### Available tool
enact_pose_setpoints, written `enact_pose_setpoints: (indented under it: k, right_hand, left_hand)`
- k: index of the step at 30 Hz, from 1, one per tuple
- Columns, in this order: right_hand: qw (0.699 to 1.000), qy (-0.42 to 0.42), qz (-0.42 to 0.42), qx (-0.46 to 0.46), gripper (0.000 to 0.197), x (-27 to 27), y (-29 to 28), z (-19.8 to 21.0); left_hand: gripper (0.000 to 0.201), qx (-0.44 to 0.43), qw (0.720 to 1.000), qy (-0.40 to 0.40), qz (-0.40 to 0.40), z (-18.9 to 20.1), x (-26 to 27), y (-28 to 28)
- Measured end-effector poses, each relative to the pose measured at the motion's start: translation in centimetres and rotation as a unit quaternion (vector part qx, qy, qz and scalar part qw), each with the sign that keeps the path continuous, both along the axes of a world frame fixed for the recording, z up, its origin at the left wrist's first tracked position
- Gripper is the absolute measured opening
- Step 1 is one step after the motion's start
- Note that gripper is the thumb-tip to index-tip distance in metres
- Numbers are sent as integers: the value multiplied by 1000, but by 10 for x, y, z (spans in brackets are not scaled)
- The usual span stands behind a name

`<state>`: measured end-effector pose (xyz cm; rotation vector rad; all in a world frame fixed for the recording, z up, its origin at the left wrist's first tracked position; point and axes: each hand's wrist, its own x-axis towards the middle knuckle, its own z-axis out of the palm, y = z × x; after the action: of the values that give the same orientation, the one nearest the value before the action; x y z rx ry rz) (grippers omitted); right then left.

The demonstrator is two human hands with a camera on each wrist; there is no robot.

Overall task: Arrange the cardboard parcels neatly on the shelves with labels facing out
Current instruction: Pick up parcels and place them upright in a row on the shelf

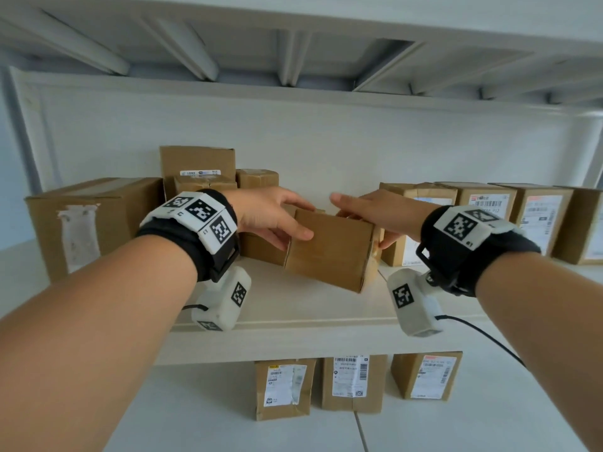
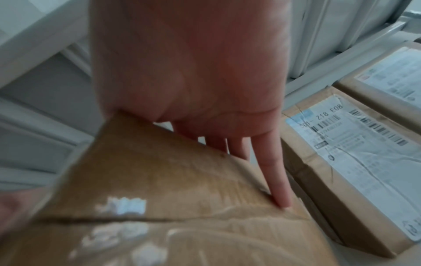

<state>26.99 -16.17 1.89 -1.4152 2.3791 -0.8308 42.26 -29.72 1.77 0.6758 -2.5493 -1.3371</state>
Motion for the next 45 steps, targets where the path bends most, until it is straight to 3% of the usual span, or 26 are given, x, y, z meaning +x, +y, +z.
enact_pose_setpoints:
  k: [4,6,17,23,36,45]
  right_hand:
    - [998,-43,-18,-52,80,-2,2,12]
    - [997,-39,-10,-63,78,-2,3,15]
    - [994,48,25,-91,85,-3,7,21]
    - [991,101,71,-50,87,-1,11,25]
    - [976,202,69,43,106,-5,13,26]
    - [980,195,33,24,86,-12,15,36]
  left_hand:
    - [44,-21,996,69,52,9,-4,0]
    - [39,-46,991,98,84,13,-7,0]
    - [38,-71,982,113,136,19,-20,0]
    - [39,-72,981,106,149,22,-25,2]
    - [36,-85,980,90,154,26,-34,8]
    - [31,-129,974,94,162,30,-42,4]
